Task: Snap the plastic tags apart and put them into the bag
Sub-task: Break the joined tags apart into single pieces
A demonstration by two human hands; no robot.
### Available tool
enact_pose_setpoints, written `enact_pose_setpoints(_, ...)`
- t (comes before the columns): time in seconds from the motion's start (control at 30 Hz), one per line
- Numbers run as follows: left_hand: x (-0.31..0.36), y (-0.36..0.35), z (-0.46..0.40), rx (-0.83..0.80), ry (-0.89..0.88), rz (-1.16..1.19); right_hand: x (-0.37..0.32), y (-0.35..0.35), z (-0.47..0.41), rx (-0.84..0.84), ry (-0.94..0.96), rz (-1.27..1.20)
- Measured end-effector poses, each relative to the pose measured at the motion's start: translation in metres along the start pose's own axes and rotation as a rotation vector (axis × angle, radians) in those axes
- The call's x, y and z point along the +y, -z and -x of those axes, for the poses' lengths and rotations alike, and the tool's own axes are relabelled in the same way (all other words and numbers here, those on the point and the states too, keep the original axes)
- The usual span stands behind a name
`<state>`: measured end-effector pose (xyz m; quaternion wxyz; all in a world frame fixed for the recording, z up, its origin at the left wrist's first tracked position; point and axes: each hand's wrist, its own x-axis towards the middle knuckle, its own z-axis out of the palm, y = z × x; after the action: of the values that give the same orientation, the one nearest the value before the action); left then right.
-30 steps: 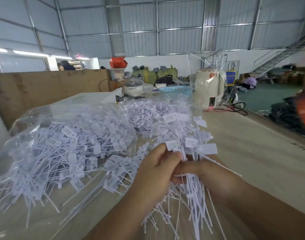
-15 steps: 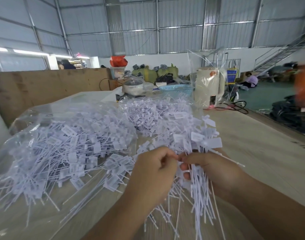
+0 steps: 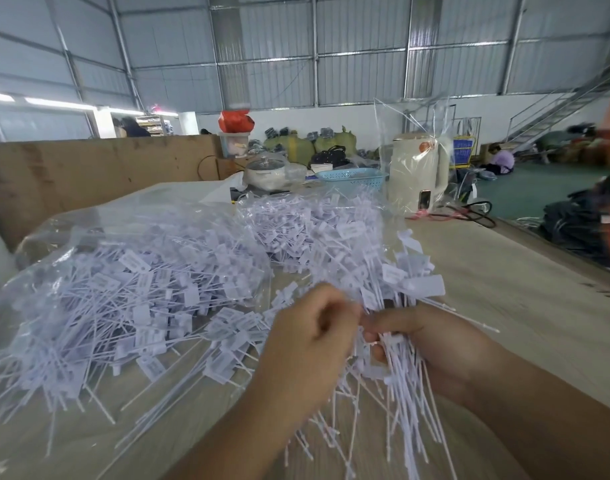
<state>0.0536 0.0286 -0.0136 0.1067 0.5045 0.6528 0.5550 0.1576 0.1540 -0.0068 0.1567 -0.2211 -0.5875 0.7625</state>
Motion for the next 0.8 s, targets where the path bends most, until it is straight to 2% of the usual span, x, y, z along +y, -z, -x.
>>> enact_pose_setpoints(0.07, -0.008, 0.006, -0.008, 0.117, 0.165, -0.003, 0.0, 0.001, 0.0, 0.034, 0.0, -0.015)
enact_pose_setpoints(0.13, -0.015, 0.008, -0.016, 0.136, 0.316, -0.024, -0.001, 0.001, 0.003, 0.001, 0.002, 0.019)
enact_pose_setpoints(0.27, -0.021, 0.008, -0.028, 0.16, 0.511, 0.21, 0.003, 0.001, 0.006, -0.073, 0.023, 0.151)
enact_pose_setpoints(0.4, -0.017, 0.008, -0.03, 0.155, 0.486, 0.369, 0.005, -0.007, 0.006, -0.134, 0.109, 0.171)
enact_pose_setpoints(0.53, -0.012, 0.007, -0.03, 0.144, 0.467, 0.43, 0.014, -0.015, 0.002, -0.05, -0.073, 0.275)
enact_pose_setpoints(0.57, -0.011, 0.007, -0.03, 0.132, 0.474, 0.426, 0.013, -0.016, 0.002, -0.044, -0.046, 0.287)
enact_pose_setpoints(0.6, -0.01, 0.007, -0.03, 0.12, 0.486, 0.421, 0.014, -0.011, -0.005, -0.083, 0.082, 0.302)
enact_pose_setpoints(0.67, -0.01, 0.007, -0.03, 0.099, 0.528, 0.424, 0.01, -0.007, -0.012, 0.003, 0.205, 0.241)
enact_pose_setpoints(0.7, -0.009, 0.007, -0.03, 0.091, 0.55, 0.424, 0.013, -0.004, -0.01, -0.039, 0.24, 0.229)
enact_pose_setpoints(0.8, -0.008, 0.004, -0.03, 0.059, 0.594, 0.34, 0.018, -0.003, -0.006, -0.131, 0.187, 0.277)
